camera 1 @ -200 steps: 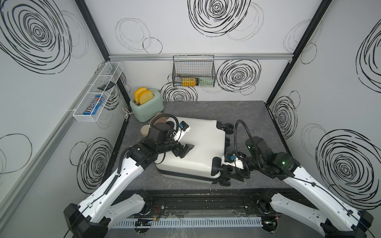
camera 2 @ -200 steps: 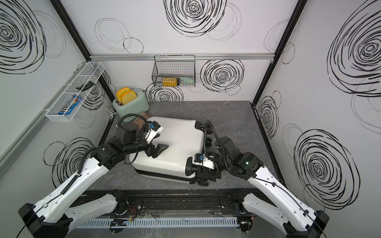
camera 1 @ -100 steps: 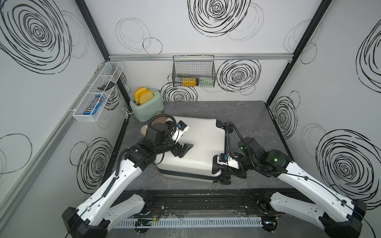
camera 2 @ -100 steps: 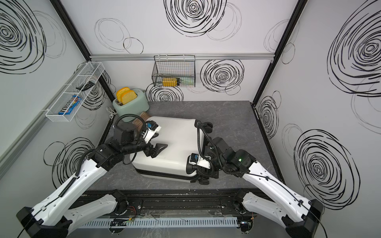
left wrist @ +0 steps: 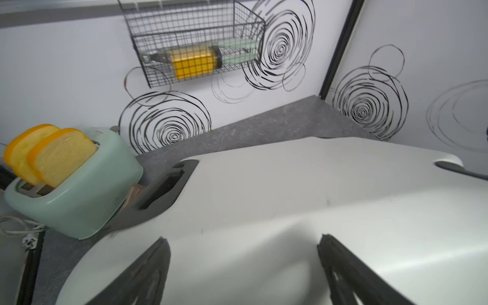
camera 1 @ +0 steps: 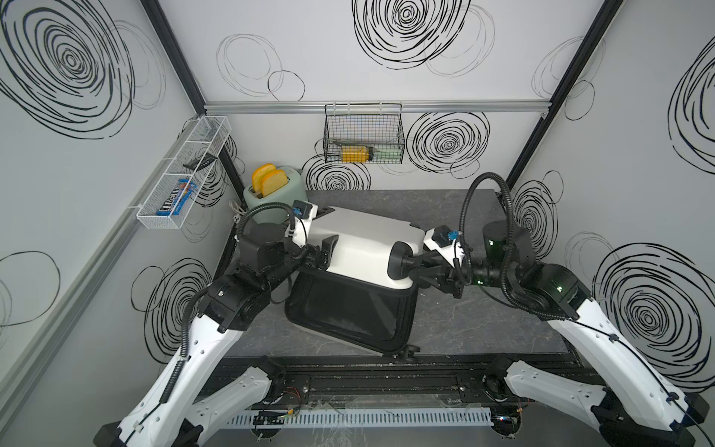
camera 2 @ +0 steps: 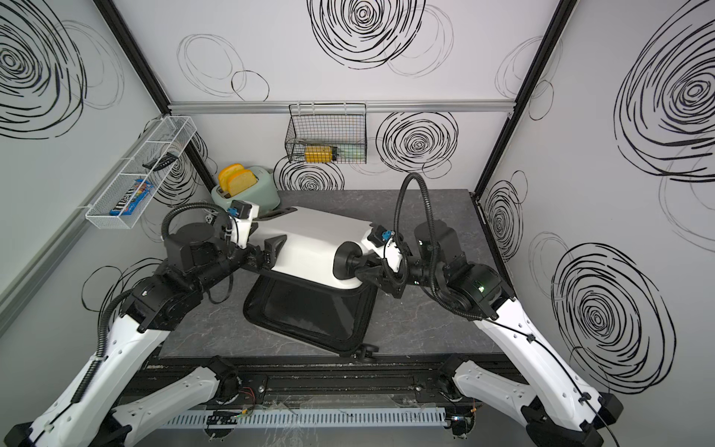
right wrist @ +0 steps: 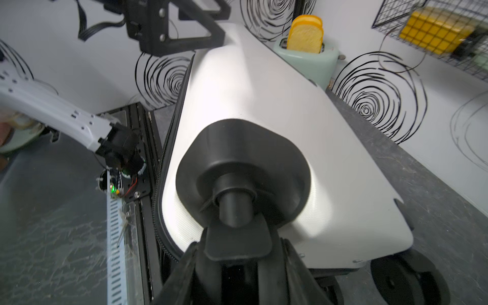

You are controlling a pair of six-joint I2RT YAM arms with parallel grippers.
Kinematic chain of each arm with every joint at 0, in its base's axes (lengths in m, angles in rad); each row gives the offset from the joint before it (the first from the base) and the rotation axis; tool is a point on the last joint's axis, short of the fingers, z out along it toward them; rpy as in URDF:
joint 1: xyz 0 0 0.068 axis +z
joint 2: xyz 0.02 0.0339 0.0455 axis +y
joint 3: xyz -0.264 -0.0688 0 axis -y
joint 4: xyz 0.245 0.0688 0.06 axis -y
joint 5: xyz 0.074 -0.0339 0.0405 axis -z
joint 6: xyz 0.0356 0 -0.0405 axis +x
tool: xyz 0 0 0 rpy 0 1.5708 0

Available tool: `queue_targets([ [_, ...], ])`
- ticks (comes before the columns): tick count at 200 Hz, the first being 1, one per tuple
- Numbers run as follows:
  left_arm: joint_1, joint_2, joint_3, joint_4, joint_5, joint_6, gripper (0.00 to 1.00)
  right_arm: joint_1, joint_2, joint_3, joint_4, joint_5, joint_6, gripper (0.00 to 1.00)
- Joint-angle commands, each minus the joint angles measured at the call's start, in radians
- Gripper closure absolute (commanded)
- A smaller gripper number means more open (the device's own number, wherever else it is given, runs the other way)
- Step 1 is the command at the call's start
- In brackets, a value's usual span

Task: Open the suitcase zippers
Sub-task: Open the suitcase at the center of the board.

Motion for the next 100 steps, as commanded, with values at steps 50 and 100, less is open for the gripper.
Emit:
queue_targets([
  [50,0.157,0.038,-0.091,-0.138,0.101,-0.097,0.08,-0.382,-0.054,0.008,0.246,0.024,0.456,1.00],
  [100,0.180,0.086,-0.251,-0.114,0.108,-0.189,0.09,-0.650,-0.106,-0.096,0.300,-0.060,0.530,1.00],
])
